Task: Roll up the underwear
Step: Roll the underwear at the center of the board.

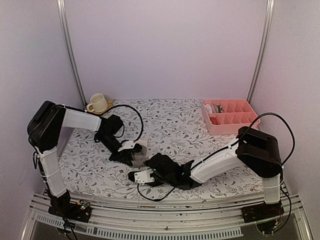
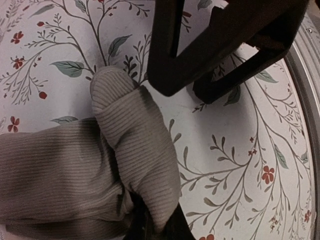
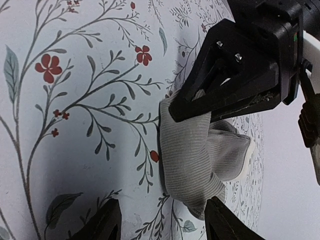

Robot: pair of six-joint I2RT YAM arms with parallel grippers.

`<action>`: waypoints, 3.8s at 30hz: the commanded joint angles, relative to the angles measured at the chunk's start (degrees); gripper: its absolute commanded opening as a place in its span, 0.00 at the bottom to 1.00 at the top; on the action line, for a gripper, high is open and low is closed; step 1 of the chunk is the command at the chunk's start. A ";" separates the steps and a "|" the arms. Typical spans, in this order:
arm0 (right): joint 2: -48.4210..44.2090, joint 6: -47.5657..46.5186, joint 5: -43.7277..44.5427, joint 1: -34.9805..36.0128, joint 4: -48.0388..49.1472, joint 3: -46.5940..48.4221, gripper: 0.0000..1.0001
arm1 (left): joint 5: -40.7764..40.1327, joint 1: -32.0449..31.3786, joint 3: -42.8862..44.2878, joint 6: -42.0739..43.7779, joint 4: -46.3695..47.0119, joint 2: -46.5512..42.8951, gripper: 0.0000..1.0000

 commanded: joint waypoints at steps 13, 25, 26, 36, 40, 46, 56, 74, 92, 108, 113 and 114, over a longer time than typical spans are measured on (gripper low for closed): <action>12.14 -13.77 8.47 0.07 4.93 10.24 0.41 | 3.39 2.31 8.22 -1.05 -12.69 9.23 0.00; 13.91 -2.78 -1.68 -2.67 -17.12 20.18 0.07 | 2.19 2.64 8.76 -0.42 -12.55 8.11 0.09; 13.84 -1.69 -3.49 -2.90 -20.22 21.17 0.06 | 1.94 2.66 8.33 -0.72 -11.43 7.26 0.15; 14.37 8.68 -13.92 -3.45 -38.53 29.82 0.04 | -1.26 5.86 0.40 -4.16 2.63 -7.69 0.58; 16.34 11.41 -17.86 -3.61 -44.99 33.91 0.04 | -1.26 8.48 -4.80 -4.33 8.95 -12.94 0.63; 20.35 16.26 -26.57 -4.63 -55.58 42.74 0.04 | -0.98 11.99 -16.35 -1.62 21.68 -19.60 0.62; 28.14 26.09 -43.04 -7.36 -70.08 58.12 0.06 | 3.52 12.66 -36.68 9.95 37.02 -33.77 0.57; 29.15 39.86 -61.39 -14.93 -66.47 55.13 0.06 | -6.04 -0.16 -50.38 15.10 51.00 -44.16 0.52; 28.91 44.66 -68.18 -16.69 -62.58 52.94 0.07 | -20.20 -12.68 -47.20 10.30 64.70 -28.82 0.50; 27.82 46.74 -70.82 -17.73 -60.20 52.54 0.11 | -29.82 -17.24 -47.12 10.35 71.61 -19.49 0.00; 22.40 45.21 -66.63 -17.68 -58.27 49.46 0.26 | -29.27 -16.88 -41.47 6.47 58.38 -19.81 0.00; 20.57 44.69 -66.06 -17.69 -57.13 47.70 0.30 | -28.88 -16.80 -40.50 5.88 55.86 -19.88 0.00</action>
